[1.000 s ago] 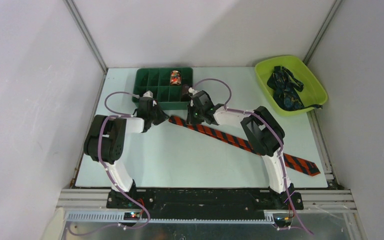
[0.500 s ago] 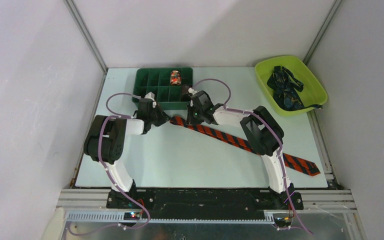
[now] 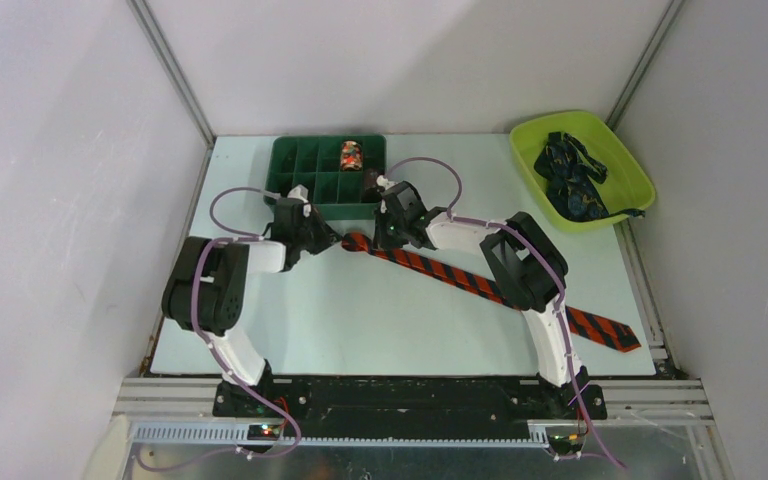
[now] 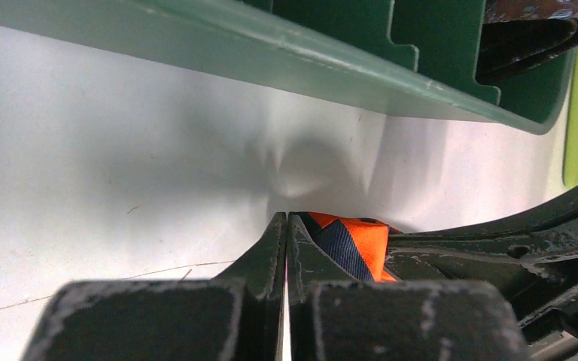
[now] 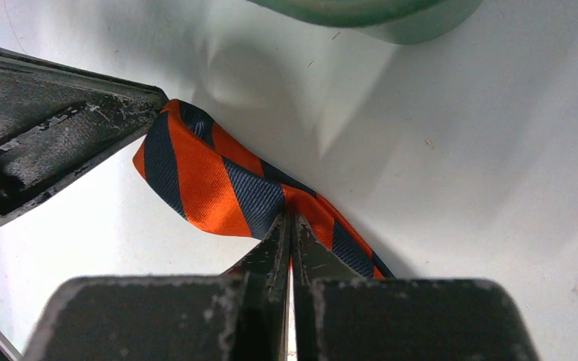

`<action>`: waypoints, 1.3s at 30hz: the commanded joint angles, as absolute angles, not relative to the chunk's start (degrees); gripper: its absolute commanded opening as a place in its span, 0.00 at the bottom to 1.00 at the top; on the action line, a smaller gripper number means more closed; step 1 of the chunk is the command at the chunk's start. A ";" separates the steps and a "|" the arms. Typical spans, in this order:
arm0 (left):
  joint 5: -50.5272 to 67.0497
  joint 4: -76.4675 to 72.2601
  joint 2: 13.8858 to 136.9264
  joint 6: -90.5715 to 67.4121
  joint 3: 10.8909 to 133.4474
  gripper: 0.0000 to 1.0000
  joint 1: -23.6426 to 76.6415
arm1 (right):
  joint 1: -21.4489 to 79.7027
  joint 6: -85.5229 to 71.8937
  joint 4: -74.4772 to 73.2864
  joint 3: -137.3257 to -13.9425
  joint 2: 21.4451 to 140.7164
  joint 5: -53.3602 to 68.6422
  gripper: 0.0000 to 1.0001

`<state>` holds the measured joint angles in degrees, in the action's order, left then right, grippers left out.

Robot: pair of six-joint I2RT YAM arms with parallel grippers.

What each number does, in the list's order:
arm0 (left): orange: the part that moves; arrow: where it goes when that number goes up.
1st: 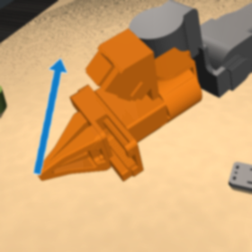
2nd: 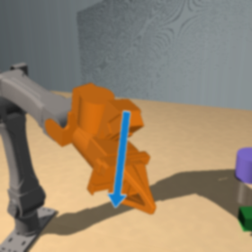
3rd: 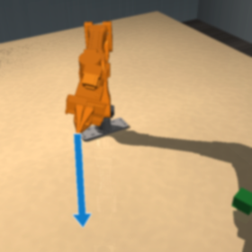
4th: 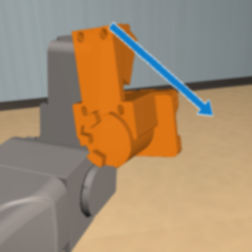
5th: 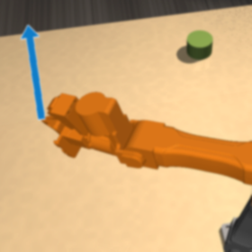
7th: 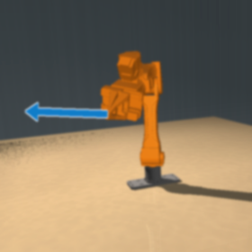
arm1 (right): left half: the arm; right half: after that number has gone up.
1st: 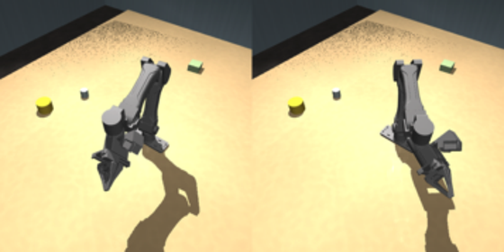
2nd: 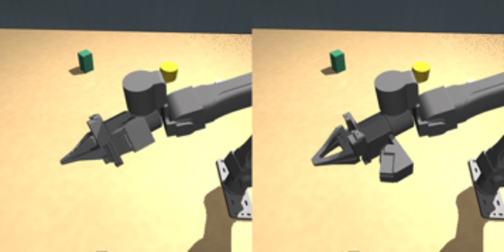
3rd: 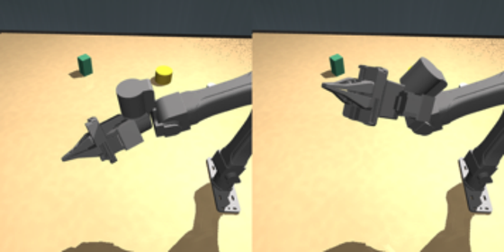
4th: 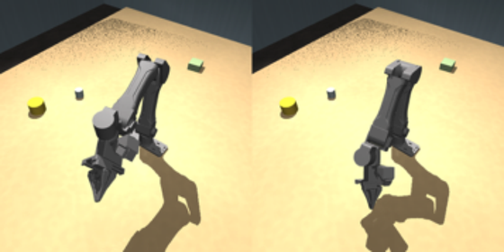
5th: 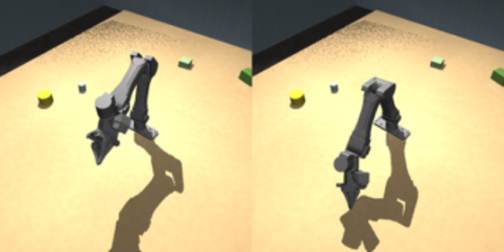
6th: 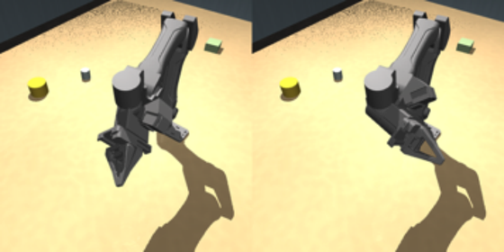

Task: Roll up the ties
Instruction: Roll the tie at the center of the board.

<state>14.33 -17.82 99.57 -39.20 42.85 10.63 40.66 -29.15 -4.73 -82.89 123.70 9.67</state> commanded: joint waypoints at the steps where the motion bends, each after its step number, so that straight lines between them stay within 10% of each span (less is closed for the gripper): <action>1: 16.81 -19.43 96.59 -40.88 43.29 0.00 10.77 | 41.04 -29.34 -5.43 -84.73 124.49 8.44 0.00; 39: 21.77 -26.76 94.80 -47.51 44.20 0.00 14.04 | 40.94 -29.71 -3.90 -83.59 121.69 8.27 0.00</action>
<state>20.84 -24.82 95.83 -46.72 42.87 13.76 40.75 -29.36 -5.10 -83.42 123.96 9.47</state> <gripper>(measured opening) 0.003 0.006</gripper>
